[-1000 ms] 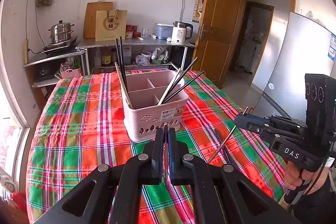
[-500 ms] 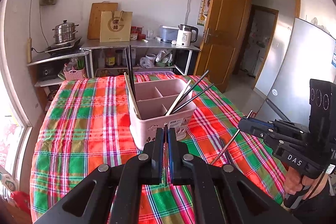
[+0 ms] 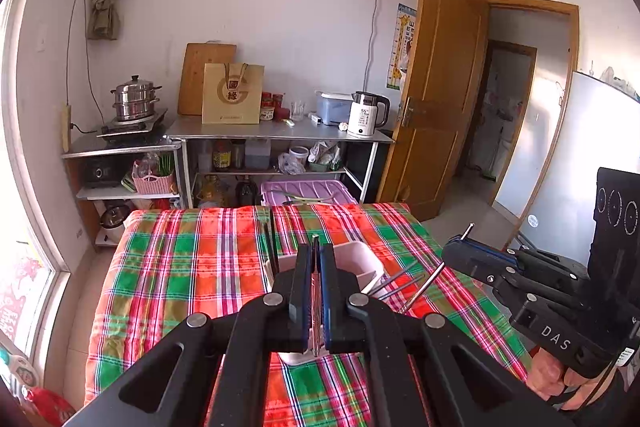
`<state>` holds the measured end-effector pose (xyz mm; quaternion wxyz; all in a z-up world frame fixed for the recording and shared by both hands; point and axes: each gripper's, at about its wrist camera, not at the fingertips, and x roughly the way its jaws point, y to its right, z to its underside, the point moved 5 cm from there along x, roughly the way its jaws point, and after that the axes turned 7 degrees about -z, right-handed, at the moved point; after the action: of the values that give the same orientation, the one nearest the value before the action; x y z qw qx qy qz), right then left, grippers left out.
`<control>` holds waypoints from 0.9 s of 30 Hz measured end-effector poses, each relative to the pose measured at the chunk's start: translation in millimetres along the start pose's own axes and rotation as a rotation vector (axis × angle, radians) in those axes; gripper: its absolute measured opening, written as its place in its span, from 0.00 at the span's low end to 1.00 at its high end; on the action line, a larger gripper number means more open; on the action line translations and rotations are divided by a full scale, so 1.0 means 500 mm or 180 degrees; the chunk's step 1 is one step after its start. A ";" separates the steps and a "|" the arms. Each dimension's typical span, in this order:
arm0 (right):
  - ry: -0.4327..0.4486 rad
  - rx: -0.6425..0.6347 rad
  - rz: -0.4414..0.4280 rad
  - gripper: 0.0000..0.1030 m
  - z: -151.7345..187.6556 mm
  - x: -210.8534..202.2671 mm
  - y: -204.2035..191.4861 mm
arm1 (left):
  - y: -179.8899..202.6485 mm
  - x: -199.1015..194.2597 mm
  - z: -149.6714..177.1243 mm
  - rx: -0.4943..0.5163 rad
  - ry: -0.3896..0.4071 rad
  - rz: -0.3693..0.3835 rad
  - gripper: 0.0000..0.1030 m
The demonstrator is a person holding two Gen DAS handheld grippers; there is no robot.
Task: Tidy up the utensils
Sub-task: 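Lift the metal chopsticks with both tools and carry them over the basket, then lower the metal chopsticks into the basket and open both tools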
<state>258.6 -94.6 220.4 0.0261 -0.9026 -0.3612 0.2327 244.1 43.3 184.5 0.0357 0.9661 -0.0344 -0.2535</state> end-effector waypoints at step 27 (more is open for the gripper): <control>-0.0459 0.0213 0.0253 0.04 0.037 0.162 0.094 | -0.017 0.209 0.054 -0.0036 -0.0431 0.0014 0.03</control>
<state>331.8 -77.9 161.1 0.0208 -0.8958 -0.3181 0.3098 321.9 41.4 109.5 0.0393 0.9464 -0.0375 -0.3184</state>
